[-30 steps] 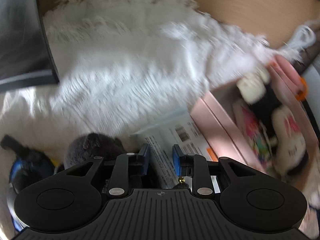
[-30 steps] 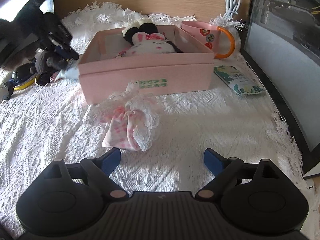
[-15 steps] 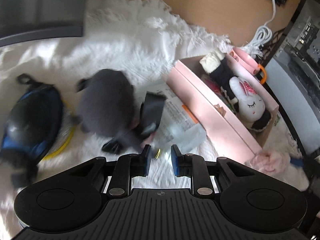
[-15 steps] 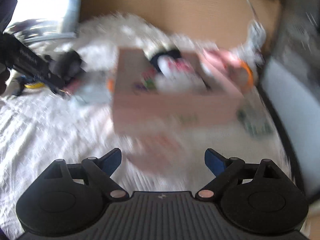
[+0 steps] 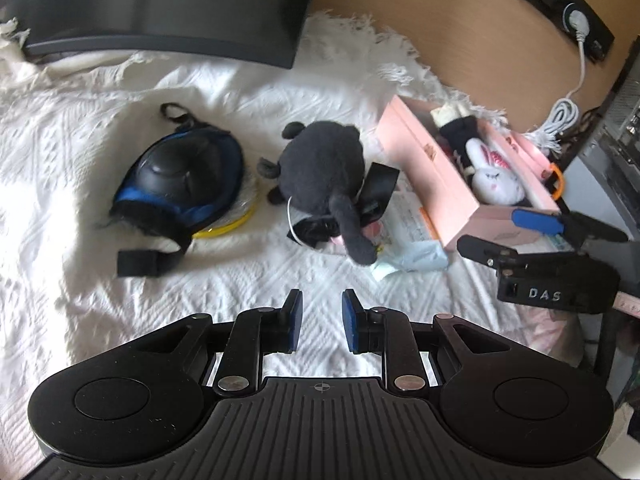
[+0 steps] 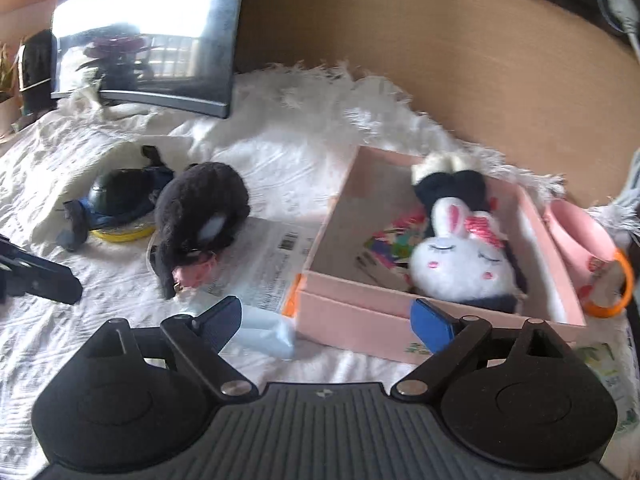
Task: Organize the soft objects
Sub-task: 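Close the left gripper on the black cat plush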
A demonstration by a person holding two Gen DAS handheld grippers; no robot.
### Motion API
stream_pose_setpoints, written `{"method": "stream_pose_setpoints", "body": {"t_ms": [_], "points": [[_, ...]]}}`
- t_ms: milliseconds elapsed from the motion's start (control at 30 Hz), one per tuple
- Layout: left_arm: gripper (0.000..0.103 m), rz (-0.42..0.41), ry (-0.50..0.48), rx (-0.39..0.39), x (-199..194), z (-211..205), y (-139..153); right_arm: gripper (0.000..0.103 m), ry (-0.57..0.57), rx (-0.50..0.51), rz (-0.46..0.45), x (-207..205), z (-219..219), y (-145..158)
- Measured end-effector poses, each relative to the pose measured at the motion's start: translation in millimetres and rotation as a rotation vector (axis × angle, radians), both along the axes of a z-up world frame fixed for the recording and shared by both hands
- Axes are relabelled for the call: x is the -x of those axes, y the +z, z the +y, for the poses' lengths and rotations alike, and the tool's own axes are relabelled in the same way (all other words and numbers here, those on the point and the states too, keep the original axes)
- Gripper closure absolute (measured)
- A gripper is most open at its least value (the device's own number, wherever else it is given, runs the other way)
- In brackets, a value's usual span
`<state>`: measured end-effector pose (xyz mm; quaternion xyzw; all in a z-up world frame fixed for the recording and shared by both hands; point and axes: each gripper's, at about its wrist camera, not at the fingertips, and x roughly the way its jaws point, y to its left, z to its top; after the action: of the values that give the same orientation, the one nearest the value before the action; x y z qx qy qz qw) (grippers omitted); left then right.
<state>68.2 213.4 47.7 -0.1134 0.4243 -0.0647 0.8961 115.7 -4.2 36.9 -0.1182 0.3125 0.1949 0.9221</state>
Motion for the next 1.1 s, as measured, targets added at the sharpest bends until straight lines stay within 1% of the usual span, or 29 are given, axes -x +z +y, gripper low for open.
{"method": "stream_pose_setpoints", "body": {"t_ms": [67,100,200,300,400,467,533,600,633,667,700,733,767,800,833,867,900,933,967,1067,1100], "points": [[0.079,0.001,-0.004,-0.022,-2,-3,-1,0.011,0.047,-0.004,0.014,6,-1,1],[0.079,-0.013,-0.011,-0.037,-2,-5,0,0.011,0.045,0.006,0.004,12,-4,2],[0.079,-0.093,-0.021,-0.07,-6,-11,9,0.011,0.022,0.02,-0.019,30,-21,7],[0.079,-0.162,0.023,-0.078,-20,-12,21,0.011,-0.032,0.006,0.004,43,-47,7],[0.079,-0.189,0.079,-0.049,-47,-9,28,0.011,-0.103,-0.01,0.029,52,-65,1],[0.08,-0.206,0.108,-0.048,-69,-4,28,0.011,-0.141,-0.019,0.044,56,-74,-5],[0.08,-0.198,0.08,-0.065,-92,-1,26,0.011,-0.176,-0.027,0.052,63,-82,-7],[0.08,-0.17,-0.009,-0.1,-111,-5,21,0.011,-0.195,-0.034,0.054,69,-88,-8],[0.079,-0.139,-0.073,-0.125,-118,-10,18,0.011,-0.207,-0.035,0.052,73,-91,-8],[0.076,-0.105,-0.139,-0.162,-124,-19,13,0.011,-0.217,-0.034,0.052,75,-93,-8],[0.072,-0.126,-0.184,-0.208,-123,-27,12,0.011,-0.231,-0.033,0.054,78,-97,-9],[0.06,-0.143,-0.222,-0.265,-122,-37,10,0.011,-0.239,-0.032,0.057,80,-98,-10],[0.044,-0.135,-0.247,-0.301,-122,-43,7,0.011,-0.245,-0.031,0.062,81,-100,-11],[0.038,-0.125,-0.26,-0.333,-124,-49,4,0.011,-0.253,-0.027,0.066,82,-102,-13],[0.027,-0.115,-0.263,-0.363,-128,-54,0,0.011,-0.263,-0.025,0.068,82,-104,-15],[0.022,-0.101,-0.256,-0.395,-132,-57,-5,0.011,-0.273,-0.022,0.072,83,-106,-16],[0.021,-0.088,-0.24,-0.417,-138,-59,-9,0.011,-0.284,-0.019,0.077,83,-107,-18],[0.021,-0.082,-0.219,-0.42,-143,-57,-12,0.011,-0.293,-0.018,0.078,83,-109,-18],[0.021,-0.076,-0.192,-0.402,-148,-54,-12,0.011,-0.298,-0.017,0.076,84,-109,-18],[0.022,-0.062,-0.112,-0.293,-159,-35,-13,0.011,-0.305,-0.009,0.067,90,-112,-18],[0.022,-0.058,-0.101,-0.275,-161,-31,-14,0.011,-0.303,-0.005,0.07,91,-112,-19]]}}
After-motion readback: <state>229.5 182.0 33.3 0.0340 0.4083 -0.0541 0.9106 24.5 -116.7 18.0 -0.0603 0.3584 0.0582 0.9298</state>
